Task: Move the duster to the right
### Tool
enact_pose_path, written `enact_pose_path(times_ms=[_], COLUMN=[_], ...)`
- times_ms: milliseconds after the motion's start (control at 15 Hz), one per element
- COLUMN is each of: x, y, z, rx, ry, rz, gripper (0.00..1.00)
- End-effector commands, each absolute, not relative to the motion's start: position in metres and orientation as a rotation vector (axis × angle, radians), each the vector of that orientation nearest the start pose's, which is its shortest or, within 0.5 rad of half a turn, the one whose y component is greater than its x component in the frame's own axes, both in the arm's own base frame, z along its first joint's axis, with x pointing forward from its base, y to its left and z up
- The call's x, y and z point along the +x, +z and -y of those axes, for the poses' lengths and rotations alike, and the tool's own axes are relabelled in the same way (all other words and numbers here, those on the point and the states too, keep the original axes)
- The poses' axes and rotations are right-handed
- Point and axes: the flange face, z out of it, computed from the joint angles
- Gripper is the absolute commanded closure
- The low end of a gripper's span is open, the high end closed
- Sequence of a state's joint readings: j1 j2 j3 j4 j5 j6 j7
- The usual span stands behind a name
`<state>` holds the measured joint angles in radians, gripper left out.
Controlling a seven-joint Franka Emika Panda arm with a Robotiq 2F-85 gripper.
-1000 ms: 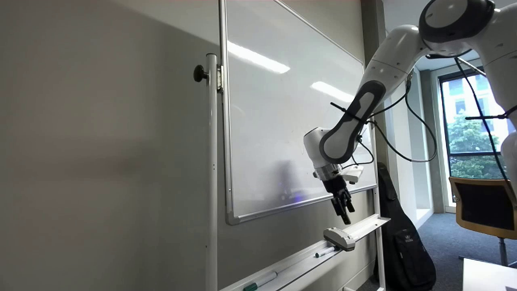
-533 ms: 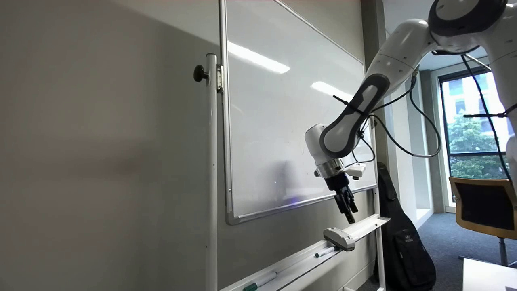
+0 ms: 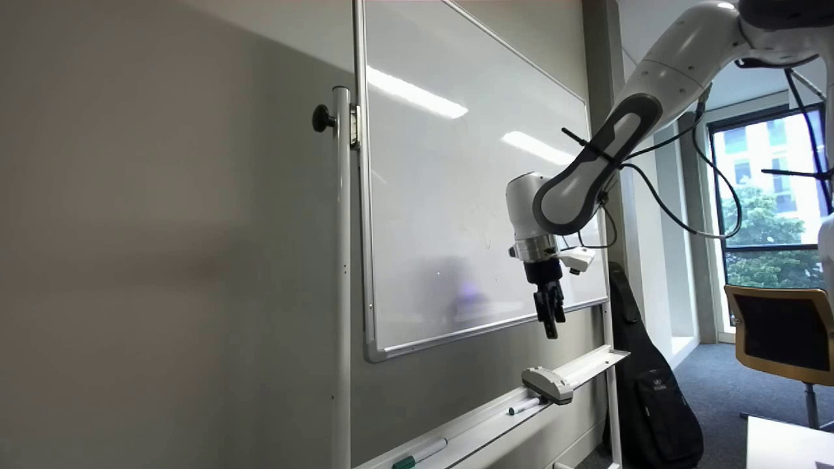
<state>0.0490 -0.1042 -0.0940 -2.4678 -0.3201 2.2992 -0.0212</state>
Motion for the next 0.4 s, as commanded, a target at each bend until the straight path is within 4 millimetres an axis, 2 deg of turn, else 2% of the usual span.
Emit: enact_pose_path(times_ms=[0, 133, 333], x=[0.456, 0.4551, 0.4552], y=[0.3361, 0.3419, 0.3378], z=[0.0256, 0.0233, 0.0227], rx=[-3.345, -3.346, -3.345], ry=[0.092, 0.071, 0.086], rz=[0.323, 0.325, 0.329], gripper=[0.0, 0.0, 0.0])
